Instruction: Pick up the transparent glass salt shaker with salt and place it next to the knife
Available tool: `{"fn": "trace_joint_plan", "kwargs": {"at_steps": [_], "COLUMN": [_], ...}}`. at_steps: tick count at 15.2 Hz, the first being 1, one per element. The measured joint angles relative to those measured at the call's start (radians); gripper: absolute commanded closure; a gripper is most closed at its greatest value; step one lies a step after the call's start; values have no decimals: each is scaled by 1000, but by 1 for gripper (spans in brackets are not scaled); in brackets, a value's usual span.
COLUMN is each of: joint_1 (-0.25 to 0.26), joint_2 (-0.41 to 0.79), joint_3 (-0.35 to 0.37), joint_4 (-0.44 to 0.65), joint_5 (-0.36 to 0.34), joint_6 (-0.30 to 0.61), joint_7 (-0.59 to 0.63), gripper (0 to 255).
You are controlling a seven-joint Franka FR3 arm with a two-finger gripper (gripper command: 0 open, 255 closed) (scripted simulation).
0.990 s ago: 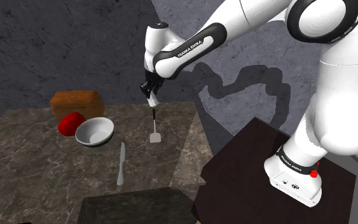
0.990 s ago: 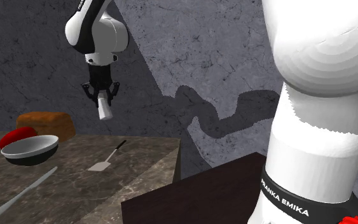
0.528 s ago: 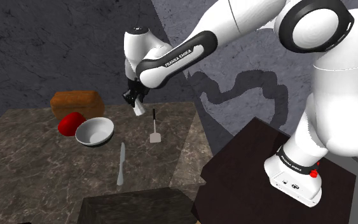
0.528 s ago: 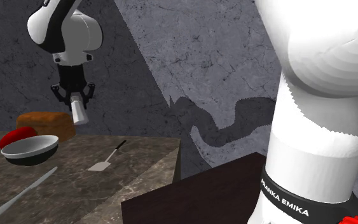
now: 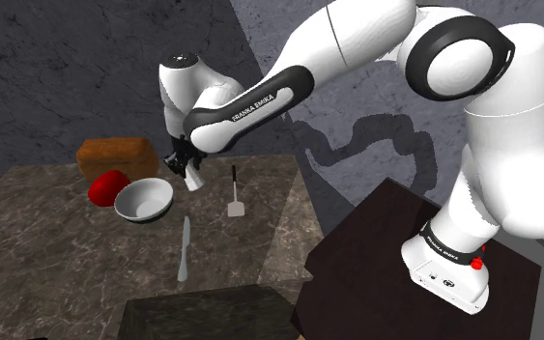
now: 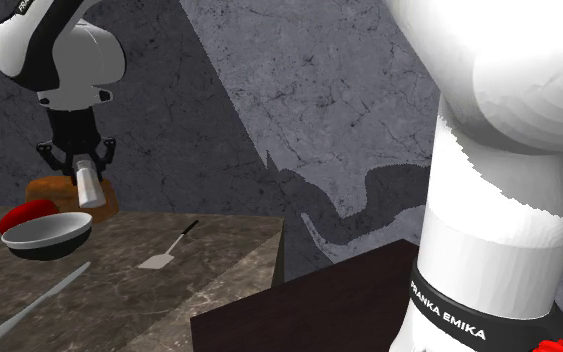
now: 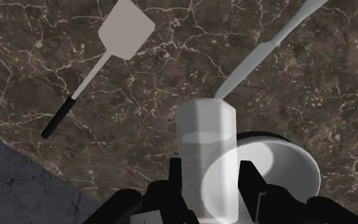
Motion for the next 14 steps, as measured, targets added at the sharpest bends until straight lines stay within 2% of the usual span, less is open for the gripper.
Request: {"fn": "trace_joint_plan", "kwargs": {"at_steps": [14], "joint_1": [8], "joint_2": [113], "joint_3": [-13], "joint_4": [-13], "joint_5": [-18], "joint_6": [125], "joint_7": [27], "gripper": [255]}}
